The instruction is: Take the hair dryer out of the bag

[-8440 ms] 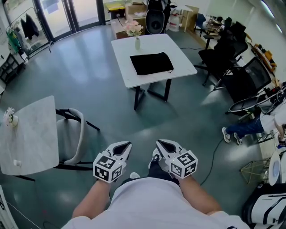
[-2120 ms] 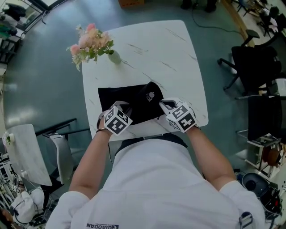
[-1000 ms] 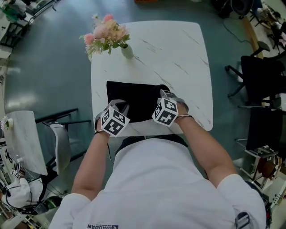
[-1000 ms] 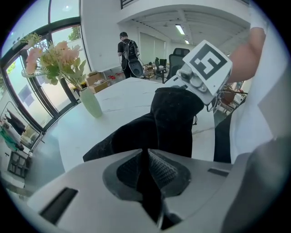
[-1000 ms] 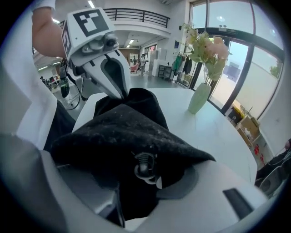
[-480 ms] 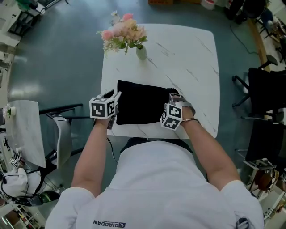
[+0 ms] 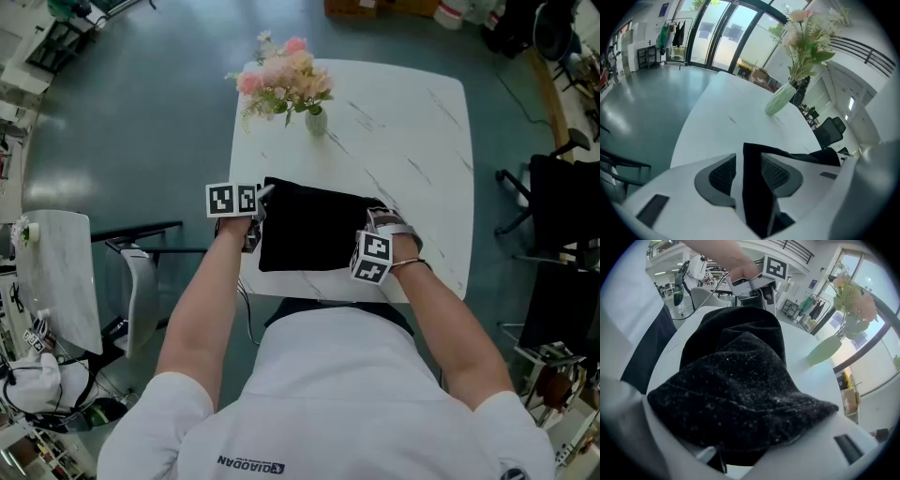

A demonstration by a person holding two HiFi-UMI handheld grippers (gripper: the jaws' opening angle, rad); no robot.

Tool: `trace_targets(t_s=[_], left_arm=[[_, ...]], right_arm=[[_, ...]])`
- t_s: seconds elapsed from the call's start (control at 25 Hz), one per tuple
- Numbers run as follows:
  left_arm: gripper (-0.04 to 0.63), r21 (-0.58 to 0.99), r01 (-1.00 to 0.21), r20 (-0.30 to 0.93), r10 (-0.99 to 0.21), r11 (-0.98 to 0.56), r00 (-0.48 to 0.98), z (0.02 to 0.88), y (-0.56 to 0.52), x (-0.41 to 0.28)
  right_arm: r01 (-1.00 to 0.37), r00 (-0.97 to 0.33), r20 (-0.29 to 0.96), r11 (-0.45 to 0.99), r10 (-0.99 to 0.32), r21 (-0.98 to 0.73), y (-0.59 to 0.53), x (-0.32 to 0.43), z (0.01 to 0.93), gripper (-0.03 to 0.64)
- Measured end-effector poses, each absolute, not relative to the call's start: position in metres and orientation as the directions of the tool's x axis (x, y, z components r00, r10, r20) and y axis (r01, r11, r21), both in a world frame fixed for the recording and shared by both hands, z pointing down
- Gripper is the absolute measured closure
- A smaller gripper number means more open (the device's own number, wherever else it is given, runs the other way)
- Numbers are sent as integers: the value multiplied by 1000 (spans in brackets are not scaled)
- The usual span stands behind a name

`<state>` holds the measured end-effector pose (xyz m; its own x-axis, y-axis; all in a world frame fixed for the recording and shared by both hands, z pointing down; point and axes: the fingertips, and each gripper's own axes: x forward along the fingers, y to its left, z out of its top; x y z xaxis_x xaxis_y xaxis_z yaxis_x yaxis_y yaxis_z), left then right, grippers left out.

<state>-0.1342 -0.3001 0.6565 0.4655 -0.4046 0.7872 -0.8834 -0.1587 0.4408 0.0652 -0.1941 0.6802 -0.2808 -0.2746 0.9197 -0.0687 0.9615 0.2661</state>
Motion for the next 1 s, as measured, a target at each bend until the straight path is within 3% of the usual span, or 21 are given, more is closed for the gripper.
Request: trace_targets(t_s=[0.24, 0.36, 0.44, 1.0], left_arm=[[436, 441, -878, 801, -358, -187, 479, 669, -300, -124], [537, 405, -886, 814, -352, -225, 462, 669, -301, -121], [561, 367, -897, 822, -364, -247, 437, 668, -302, -122], [568, 311, -915, 830, -396, -256, 393, 661, -296, -148]], right_arm=[[-82, -264, 930, 966, -258, 245, -194, 64, 680, 384], [-101, -258, 929, 964, -265, 247, -194, 65, 680, 388], [-118, -262, 925, 960, -275, 253, -194, 66, 679, 391], [-240, -283, 910, 941, -303, 238, -195, 82, 667, 419]])
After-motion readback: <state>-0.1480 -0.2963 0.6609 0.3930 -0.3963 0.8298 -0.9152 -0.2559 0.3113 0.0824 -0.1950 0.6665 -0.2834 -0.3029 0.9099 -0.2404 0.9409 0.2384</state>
